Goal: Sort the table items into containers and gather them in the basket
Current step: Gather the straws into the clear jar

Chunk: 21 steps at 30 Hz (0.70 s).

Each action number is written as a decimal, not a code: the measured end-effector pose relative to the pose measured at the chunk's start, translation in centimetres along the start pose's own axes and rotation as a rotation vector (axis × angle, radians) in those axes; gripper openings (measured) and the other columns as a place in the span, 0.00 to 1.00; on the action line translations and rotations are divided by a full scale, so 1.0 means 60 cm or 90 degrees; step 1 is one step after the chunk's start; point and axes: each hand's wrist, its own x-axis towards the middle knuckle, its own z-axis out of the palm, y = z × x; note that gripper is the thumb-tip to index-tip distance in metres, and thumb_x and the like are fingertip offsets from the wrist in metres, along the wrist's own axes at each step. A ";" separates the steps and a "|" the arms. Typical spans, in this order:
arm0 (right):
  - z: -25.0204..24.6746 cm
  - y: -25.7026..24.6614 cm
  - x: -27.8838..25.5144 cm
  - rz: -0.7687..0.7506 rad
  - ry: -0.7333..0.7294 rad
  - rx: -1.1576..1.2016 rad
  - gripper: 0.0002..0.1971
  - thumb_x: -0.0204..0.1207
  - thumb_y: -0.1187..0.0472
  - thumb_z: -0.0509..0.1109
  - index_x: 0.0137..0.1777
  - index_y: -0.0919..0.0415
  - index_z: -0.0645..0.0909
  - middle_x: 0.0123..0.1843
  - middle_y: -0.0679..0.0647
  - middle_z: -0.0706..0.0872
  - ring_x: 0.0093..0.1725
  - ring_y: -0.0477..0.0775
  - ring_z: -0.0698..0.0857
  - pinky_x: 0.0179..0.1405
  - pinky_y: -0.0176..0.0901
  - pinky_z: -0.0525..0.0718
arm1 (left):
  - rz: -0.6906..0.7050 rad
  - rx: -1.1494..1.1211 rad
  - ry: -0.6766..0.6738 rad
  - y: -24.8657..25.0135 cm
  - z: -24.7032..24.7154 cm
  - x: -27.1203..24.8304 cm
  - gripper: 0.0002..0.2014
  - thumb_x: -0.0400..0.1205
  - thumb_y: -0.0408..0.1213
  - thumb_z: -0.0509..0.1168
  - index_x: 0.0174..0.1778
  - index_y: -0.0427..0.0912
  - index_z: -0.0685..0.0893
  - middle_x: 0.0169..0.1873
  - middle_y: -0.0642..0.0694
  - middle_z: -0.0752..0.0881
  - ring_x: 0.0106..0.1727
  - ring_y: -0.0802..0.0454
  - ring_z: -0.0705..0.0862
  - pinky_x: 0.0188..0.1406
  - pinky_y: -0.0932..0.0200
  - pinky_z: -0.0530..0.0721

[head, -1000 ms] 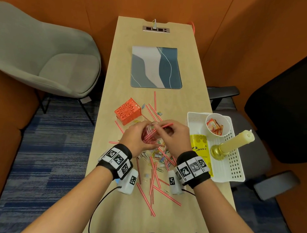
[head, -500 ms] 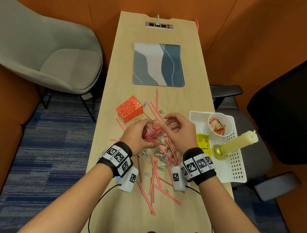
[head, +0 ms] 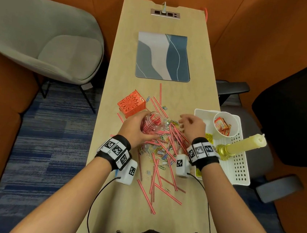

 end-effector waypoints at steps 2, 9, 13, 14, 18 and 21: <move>0.026 0.034 0.019 0.061 -0.120 -0.297 0.18 0.78 0.62 0.71 0.68 0.59 0.82 0.64 0.58 0.87 0.61 0.58 0.86 0.65 0.50 0.84 | -0.006 -0.001 0.003 -0.008 -0.005 0.003 0.42 0.64 0.50 0.86 0.73 0.45 0.79 0.63 0.51 0.87 0.63 0.55 0.84 0.67 0.57 0.81; 0.087 0.083 0.018 0.044 -0.159 -0.623 0.20 0.79 0.62 0.69 0.70 0.65 0.74 0.69 0.61 0.75 0.68 0.62 0.79 0.67 0.50 0.79 | -0.031 0.002 0.016 -0.035 -0.015 0.016 0.44 0.64 0.49 0.87 0.75 0.46 0.78 0.65 0.51 0.86 0.62 0.59 0.82 0.63 0.66 0.75; 0.095 0.087 0.017 0.020 -0.133 -0.628 0.14 0.80 0.69 0.64 0.65 0.64 0.78 0.65 0.62 0.79 0.64 0.63 0.82 0.62 0.52 0.82 | -0.035 -0.005 0.020 -0.046 -0.015 0.015 0.43 0.64 0.49 0.87 0.74 0.46 0.79 0.64 0.51 0.86 0.62 0.57 0.83 0.63 0.65 0.76; 0.095 0.086 0.018 0.013 -0.133 -0.625 0.13 0.81 0.70 0.63 0.63 0.65 0.79 0.63 0.62 0.82 0.63 0.64 0.84 0.59 0.52 0.83 | -0.037 -0.005 0.019 -0.048 -0.014 0.015 0.43 0.64 0.49 0.87 0.75 0.46 0.79 0.64 0.51 0.86 0.62 0.57 0.83 0.63 0.64 0.77; 0.088 0.075 0.022 0.035 -0.148 -0.580 0.11 0.80 0.72 0.63 0.58 0.67 0.84 0.57 0.63 0.88 0.58 0.65 0.88 0.54 0.51 0.85 | -0.042 -0.004 0.016 -0.057 -0.012 0.013 0.45 0.63 0.51 0.87 0.76 0.47 0.78 0.66 0.49 0.86 0.65 0.52 0.84 0.69 0.54 0.82; 0.078 0.069 0.024 0.055 -0.154 -0.514 0.08 0.77 0.67 0.71 0.53 0.65 0.88 0.51 0.61 0.91 0.53 0.62 0.89 0.52 0.48 0.86 | -0.039 -0.004 0.017 -0.059 -0.011 0.012 0.44 0.63 0.51 0.87 0.75 0.49 0.78 0.65 0.50 0.87 0.64 0.52 0.85 0.68 0.51 0.83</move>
